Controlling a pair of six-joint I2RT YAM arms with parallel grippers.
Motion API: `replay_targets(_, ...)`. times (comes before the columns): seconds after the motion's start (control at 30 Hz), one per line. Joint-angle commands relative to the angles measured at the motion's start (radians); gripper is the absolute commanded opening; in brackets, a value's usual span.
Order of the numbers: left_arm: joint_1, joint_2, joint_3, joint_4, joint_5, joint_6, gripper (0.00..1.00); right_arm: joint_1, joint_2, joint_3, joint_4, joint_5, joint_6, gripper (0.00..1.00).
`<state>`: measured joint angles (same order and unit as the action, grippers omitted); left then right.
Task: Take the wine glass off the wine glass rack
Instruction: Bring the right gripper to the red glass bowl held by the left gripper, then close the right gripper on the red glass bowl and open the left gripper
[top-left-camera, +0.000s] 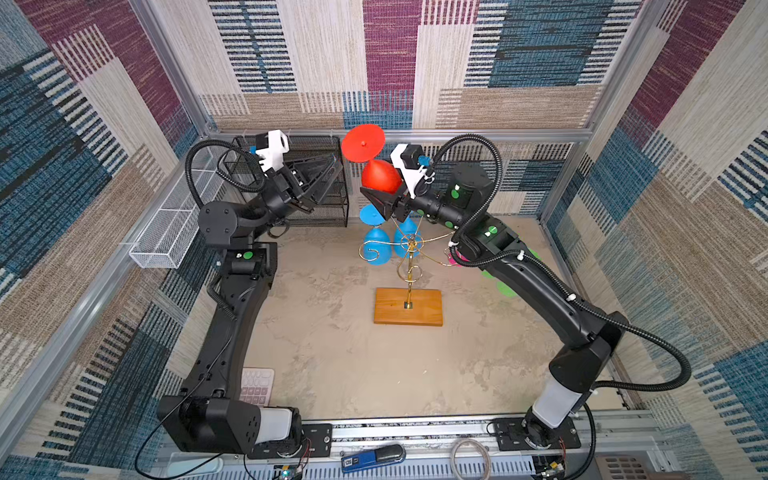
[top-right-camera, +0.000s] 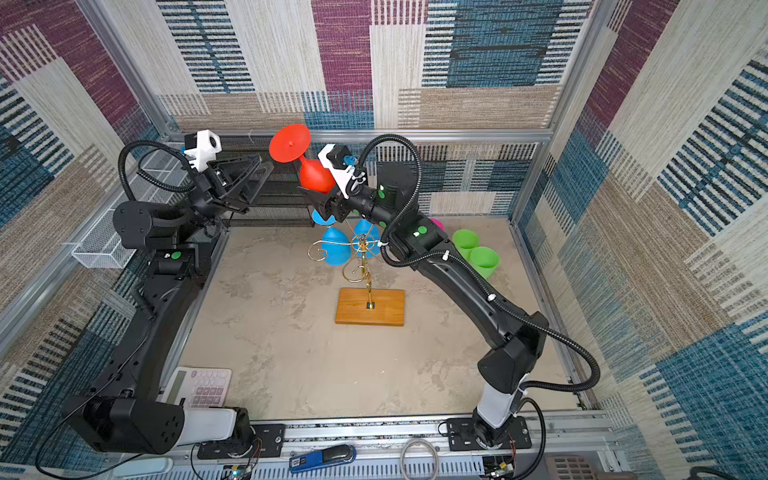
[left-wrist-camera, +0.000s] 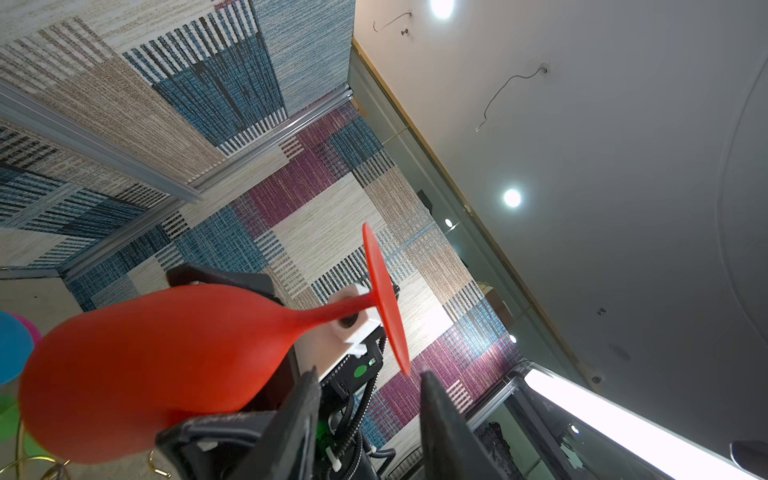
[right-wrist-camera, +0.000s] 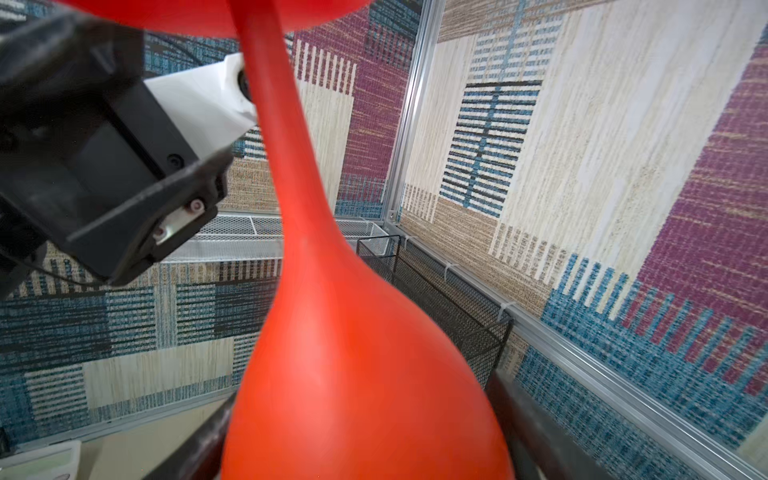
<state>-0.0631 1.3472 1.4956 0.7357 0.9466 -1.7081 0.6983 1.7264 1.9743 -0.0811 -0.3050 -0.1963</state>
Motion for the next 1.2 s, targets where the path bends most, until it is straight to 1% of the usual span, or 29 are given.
replay_targets(0.0,0.002,-0.035,-0.003,-0.069,-0.001,0.173,0.49,0.001,-0.026,0.049,-0.114,0.068,0.062,0.76)
replay_targets(0.13,0.002,-0.062,-0.017,-0.177,-0.016,0.377,0.52,0.001,-0.069,0.052,-0.206,0.107,0.087,0.74)
replay_targets(0.23,0.001,-0.094,-0.031,-0.314,-0.066,0.638,0.52,0.000,-0.082,0.080,-0.306,0.147,0.093,0.73)
replay_targets(0.3,0.000,-0.118,-0.052,-0.381,-0.139,0.839,0.52,0.000,-0.085,0.096,-0.374,0.157,0.092,0.72)
replay_targets(0.37,-0.009,-0.147,-0.105,-0.383,-0.254,0.988,0.52,0.000,-0.087,0.101,-0.425,0.160,0.091,0.72)
replay_targets(0.4,-0.016,-0.162,-0.135,-0.383,-0.317,1.090,0.52,0.000,-0.087,0.107,-0.450,0.163,0.092,0.71)
replay_targets(0.43,-0.022,-0.170,-0.152,-0.376,-0.353,1.167,0.52,0.000,-0.085,0.114,-0.471,0.164,0.092,0.71)
replay_targets(0.47,-0.027,-0.178,-0.175,-0.348,-0.358,1.255,0.52,0.000,-0.083,0.123,-0.493,0.162,0.092,0.70)
replay_targets(0.5,-0.029,-0.181,-0.195,-0.300,-0.343,1.322,0.52,0.000,-0.079,0.133,-0.512,0.161,0.093,0.70)
replay_targets(0.57,-0.036,-0.182,-0.256,-0.117,-0.306,1.460,0.53,0.000,-0.068,0.161,-0.556,0.151,0.087,0.69)
replay_targets(0.63,-0.035,-0.170,-0.279,-0.010,-0.287,1.570,0.53,0.000,-0.053,0.189,-0.590,0.142,0.084,0.69)
replay_targets(0.73,-0.035,-0.135,-0.247,-0.009,-0.224,1.743,0.52,0.000,-0.026,0.237,-0.648,0.114,0.074,0.67)
replay_targets(0.8,-0.036,-0.111,-0.242,0.042,-0.189,1.813,0.52,0.000,-0.007,0.264,-0.684,0.099,0.070,0.67)
replay_targets(0.87,-0.035,-0.080,-0.231,0.118,-0.174,1.840,0.50,0.000,0.005,0.275,-0.702,0.088,0.068,0.66)
replay_targets(0.93,-0.035,-0.052,-0.202,0.144,-0.129,1.854,0.46,0.000,0.010,0.274,-0.705,0.077,0.068,0.65)
replay_targets(1.0,-0.037,-0.023,-0.173,0.158,-0.052,1.867,0.45,0.001,0.014,0.274,-0.706,0.066,0.068,0.65)
replay_targets(1.17,-0.046,0.018,-0.158,0.211,-0.024,1.864,0.45,0.002,0.019,0.257,-0.706,0.023,0.075,0.64)
